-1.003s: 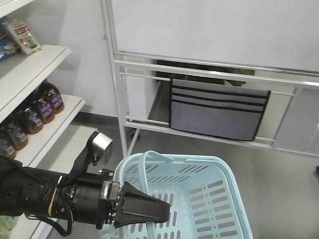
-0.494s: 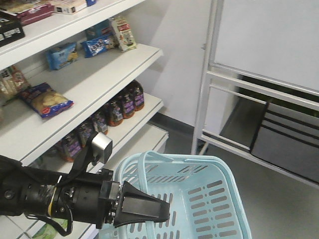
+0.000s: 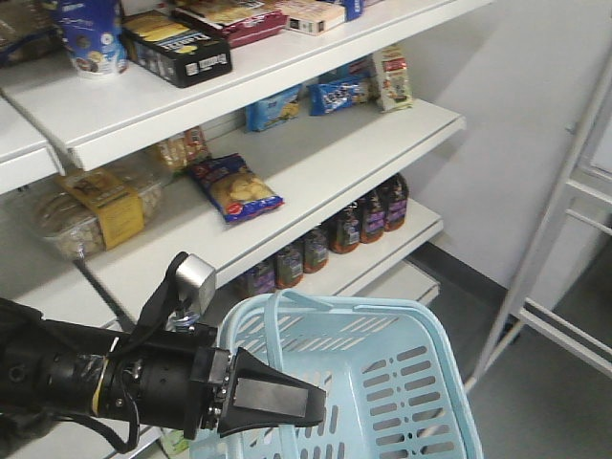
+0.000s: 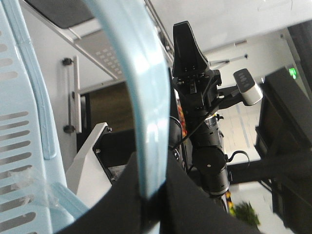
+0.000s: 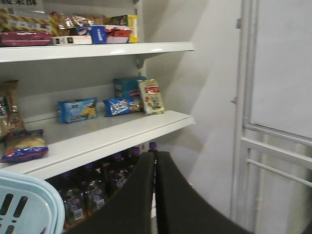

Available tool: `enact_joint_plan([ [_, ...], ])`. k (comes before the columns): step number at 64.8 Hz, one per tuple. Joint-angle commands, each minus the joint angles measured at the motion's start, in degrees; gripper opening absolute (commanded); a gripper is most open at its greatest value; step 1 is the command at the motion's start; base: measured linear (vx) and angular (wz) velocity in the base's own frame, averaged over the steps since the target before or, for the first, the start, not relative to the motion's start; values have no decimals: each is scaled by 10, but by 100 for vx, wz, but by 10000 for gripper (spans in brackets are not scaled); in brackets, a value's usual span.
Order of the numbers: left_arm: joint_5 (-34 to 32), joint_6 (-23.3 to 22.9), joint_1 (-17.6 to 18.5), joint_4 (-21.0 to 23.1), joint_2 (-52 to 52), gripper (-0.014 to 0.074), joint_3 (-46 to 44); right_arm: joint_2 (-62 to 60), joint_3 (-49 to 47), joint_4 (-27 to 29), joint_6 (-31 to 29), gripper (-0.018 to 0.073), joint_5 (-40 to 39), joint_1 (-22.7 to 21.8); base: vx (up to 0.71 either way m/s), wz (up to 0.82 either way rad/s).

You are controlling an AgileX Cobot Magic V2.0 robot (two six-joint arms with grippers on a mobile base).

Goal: Place coke in basket with both arms

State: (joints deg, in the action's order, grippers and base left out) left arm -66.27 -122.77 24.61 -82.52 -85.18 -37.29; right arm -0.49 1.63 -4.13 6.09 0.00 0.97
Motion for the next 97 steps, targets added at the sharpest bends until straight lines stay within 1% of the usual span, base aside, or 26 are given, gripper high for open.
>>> enact_joint_plan([
  [1,-124,0,2,43,17,-6,-13,-8,11,-3,-3,-5,-42,-2,8,55],
  [55,-124,0,2,43,17,-6,-13,-8,11,-3,-3,-5,-42,-2,5,52],
  [97,-124,0,2,43,17,-6,-13,-8,11,-3,-3,-5,-42,-2,3,28],
])
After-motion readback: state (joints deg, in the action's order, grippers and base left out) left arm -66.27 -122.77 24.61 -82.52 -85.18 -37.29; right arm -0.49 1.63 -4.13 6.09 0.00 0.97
